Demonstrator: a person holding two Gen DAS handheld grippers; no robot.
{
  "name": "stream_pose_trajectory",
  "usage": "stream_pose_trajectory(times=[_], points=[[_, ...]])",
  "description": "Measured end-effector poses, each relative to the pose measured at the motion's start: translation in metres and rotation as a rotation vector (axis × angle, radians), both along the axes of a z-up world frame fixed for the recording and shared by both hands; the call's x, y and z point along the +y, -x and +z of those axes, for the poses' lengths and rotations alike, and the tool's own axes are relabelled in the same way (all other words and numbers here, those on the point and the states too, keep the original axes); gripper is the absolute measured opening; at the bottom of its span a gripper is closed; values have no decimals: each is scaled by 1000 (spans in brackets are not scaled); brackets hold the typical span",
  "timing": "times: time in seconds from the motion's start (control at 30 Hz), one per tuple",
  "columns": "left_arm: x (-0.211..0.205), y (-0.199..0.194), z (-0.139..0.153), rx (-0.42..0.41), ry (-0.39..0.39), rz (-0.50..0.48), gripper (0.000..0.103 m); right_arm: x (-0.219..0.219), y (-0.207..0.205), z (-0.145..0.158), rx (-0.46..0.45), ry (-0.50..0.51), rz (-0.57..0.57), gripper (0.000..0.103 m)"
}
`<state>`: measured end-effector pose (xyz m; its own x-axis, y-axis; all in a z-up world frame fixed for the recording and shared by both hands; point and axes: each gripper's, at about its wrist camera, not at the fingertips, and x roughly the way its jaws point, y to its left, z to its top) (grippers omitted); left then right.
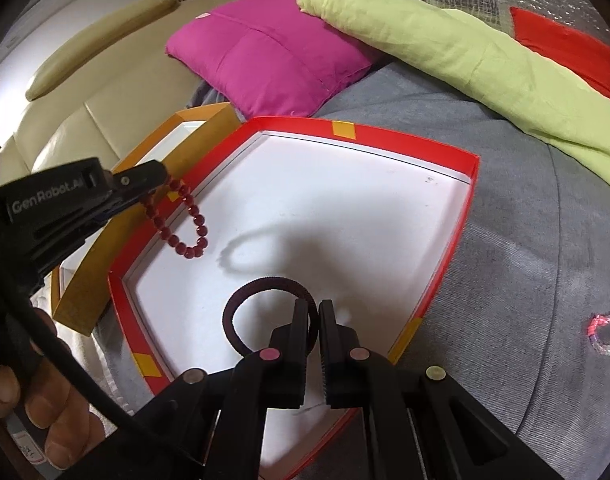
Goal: Organize jewelry
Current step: 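Carry both items over the red-rimmed white tray and open both tools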
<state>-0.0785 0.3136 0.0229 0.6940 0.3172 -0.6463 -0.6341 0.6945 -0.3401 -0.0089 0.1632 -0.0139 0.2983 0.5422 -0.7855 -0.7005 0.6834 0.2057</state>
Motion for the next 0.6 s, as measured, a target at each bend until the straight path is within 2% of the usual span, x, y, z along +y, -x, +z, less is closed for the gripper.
stream_pose_trajectory(times=[0.5, 0.6], points=[[3, -1, -3, 15, -1, 7, 10, 3, -2, -1, -2, 17, -9, 7], [7, -2, -8, 24, 27, 13, 10, 3, -3, -2, -3, 24, -15, 18]])
